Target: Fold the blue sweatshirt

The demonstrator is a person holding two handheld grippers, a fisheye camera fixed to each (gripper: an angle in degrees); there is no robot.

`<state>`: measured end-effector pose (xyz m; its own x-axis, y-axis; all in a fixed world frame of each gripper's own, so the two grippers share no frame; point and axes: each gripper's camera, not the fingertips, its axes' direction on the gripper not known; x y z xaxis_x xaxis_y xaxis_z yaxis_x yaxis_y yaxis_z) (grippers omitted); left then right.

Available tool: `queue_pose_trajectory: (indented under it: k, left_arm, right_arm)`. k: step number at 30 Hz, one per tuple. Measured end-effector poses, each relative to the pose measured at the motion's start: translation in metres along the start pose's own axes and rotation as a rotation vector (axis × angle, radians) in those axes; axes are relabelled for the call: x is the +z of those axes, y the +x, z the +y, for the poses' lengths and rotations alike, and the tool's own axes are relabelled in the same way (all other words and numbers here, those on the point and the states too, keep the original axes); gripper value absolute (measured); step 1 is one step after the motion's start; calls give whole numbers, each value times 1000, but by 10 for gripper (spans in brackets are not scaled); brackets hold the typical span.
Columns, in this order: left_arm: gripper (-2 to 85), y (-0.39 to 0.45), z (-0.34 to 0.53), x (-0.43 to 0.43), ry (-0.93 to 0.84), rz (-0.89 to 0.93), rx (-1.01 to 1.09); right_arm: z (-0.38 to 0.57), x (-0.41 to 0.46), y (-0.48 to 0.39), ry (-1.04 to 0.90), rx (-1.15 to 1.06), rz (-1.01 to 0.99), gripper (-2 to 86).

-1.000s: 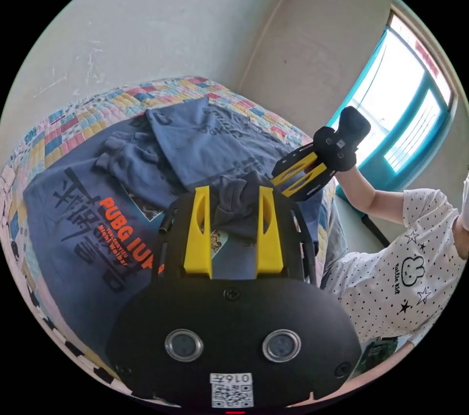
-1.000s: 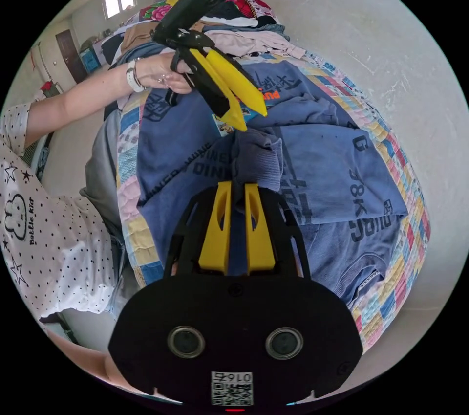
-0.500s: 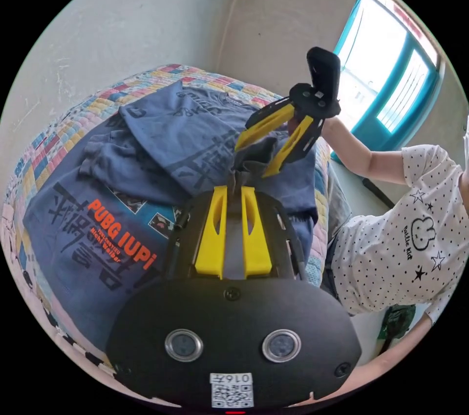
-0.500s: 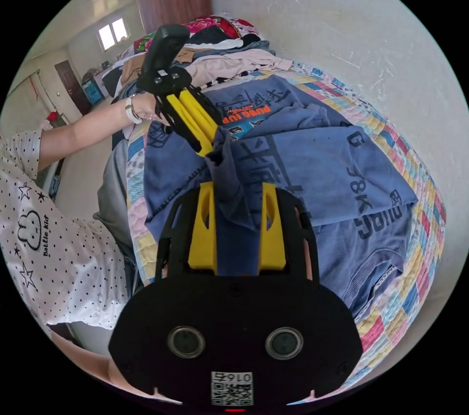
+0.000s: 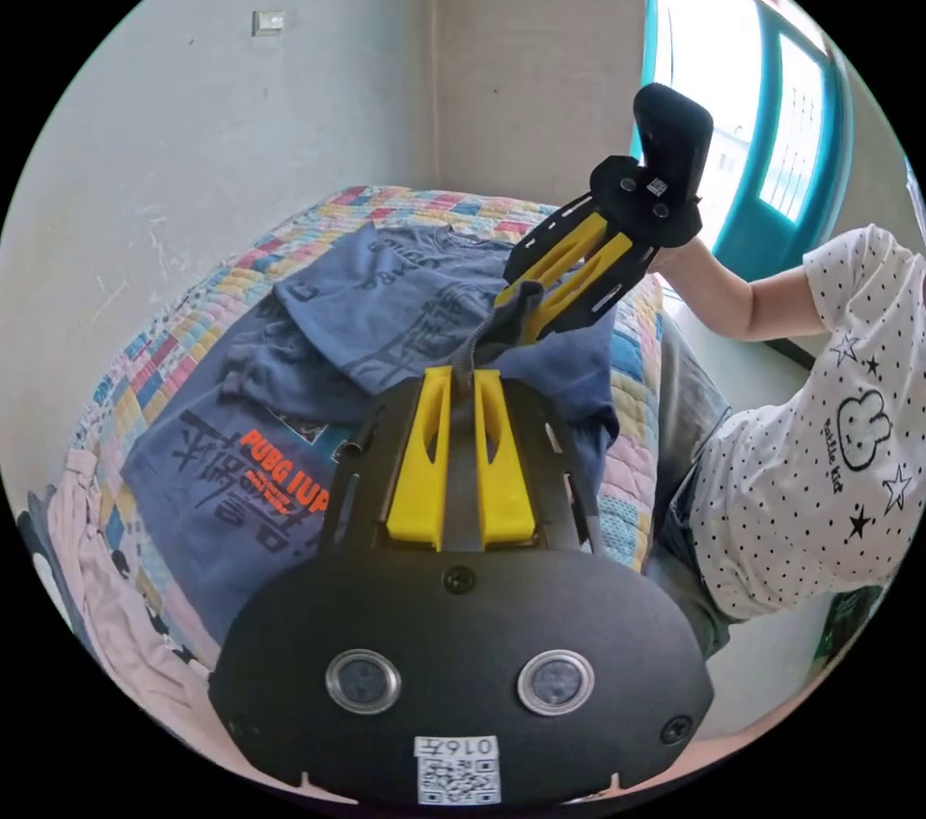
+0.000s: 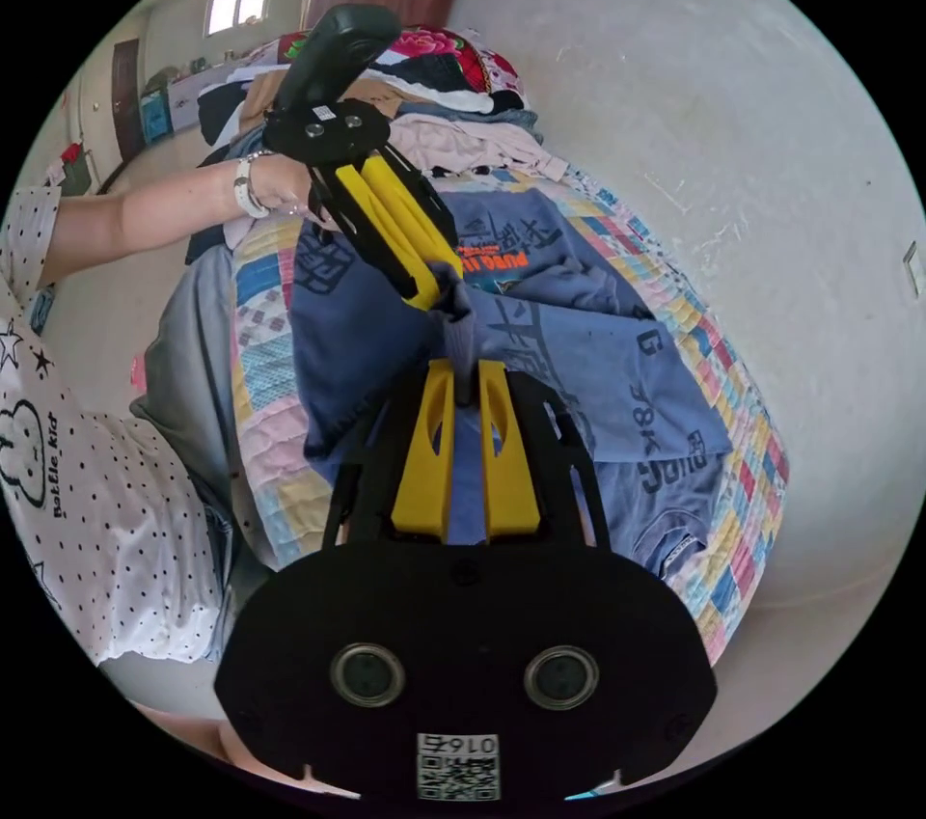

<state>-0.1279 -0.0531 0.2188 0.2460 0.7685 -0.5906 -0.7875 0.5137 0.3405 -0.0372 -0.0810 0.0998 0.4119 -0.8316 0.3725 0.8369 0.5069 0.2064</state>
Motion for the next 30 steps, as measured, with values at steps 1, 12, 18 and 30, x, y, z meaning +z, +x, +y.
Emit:
queue_pose_trajectory:
  k: [1,12,18,30]
  left_arm:
    - [41,4,4,1,-46,17,-1]
    - [76,31,57,-54,-102,-29,-181]
    - [63,56,42,-82,-34,-114,-237]
    - [80,81,119,-119,-114,-203,-585]
  right_arm:
    - [-3,2,-4,-15,-7,2,161]
    - [-10,13,-8,-77,-41,-137,156]
    - [-35,11,20,43,85,-130,150]
    - [-77,65,44,54,45,-253,127]
